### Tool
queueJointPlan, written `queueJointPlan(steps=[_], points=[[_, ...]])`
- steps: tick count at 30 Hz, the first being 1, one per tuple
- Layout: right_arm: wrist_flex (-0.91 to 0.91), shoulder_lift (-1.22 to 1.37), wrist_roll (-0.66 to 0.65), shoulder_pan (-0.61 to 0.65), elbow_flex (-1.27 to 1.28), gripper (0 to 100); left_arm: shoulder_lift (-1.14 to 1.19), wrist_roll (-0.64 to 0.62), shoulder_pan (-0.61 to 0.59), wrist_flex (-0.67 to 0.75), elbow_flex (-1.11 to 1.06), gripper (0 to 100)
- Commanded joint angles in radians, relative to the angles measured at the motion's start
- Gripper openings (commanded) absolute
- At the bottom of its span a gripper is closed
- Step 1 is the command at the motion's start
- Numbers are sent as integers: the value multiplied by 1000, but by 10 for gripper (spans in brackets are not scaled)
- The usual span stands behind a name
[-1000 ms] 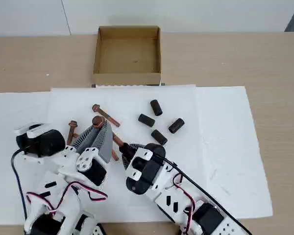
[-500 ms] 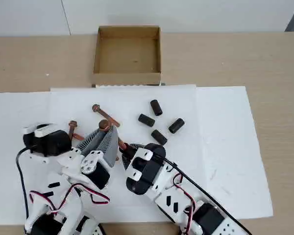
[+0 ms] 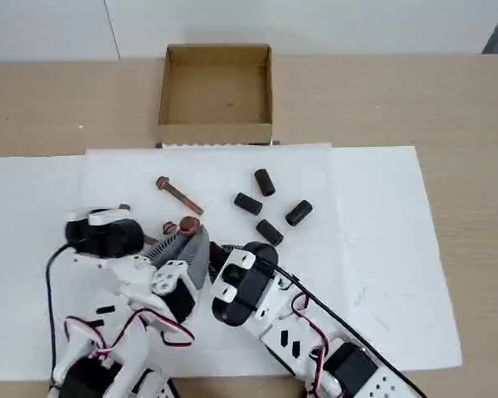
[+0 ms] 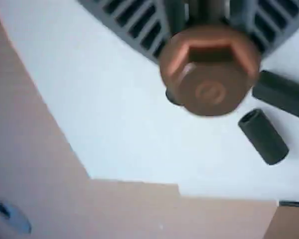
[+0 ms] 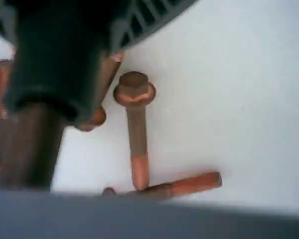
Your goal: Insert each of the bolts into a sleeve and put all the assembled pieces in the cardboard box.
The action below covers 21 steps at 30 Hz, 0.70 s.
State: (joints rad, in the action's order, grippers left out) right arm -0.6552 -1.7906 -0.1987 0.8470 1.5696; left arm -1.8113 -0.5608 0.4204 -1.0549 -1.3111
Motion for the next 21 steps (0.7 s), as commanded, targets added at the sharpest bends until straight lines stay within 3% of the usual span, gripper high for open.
queueJointPlan(steps=[1, 17, 21], points=[[7, -18, -8, 8, -18, 2, -2, 46, 51, -11, -51, 5], [7, -18, -8, 7, -20, 2, -2, 51, 84, -9, -134, 6], [7, -18, -8, 7, -17, 2, -2, 49, 84, -9, -134, 90]])
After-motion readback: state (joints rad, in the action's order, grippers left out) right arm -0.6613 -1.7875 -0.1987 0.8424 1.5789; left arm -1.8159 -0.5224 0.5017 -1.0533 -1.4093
